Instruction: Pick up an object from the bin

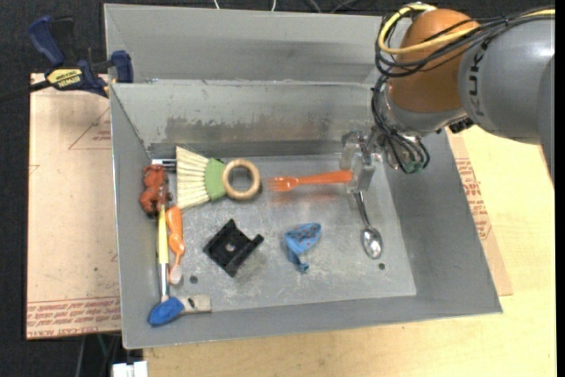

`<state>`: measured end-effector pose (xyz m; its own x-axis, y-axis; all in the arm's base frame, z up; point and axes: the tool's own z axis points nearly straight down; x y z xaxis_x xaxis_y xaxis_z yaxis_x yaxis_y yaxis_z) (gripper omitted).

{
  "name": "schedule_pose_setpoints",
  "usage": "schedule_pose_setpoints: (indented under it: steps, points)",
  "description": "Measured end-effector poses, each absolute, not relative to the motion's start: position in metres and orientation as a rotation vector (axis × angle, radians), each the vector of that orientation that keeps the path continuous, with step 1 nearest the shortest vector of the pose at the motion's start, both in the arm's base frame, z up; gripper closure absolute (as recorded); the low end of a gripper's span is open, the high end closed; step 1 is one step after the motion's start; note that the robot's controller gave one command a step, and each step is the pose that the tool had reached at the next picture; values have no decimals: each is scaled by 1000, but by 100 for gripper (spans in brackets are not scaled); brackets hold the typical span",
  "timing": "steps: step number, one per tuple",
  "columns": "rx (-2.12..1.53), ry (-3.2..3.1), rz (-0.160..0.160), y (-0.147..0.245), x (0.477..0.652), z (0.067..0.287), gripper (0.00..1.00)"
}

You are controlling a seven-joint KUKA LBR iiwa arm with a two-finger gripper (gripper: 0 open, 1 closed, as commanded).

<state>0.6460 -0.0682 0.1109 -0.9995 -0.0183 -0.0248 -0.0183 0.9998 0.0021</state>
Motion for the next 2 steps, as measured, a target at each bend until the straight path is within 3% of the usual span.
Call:
schedule_pose_setpoints:
  steps: [2]
  points:
    - [-29,3113,4,-68,647,129,100]
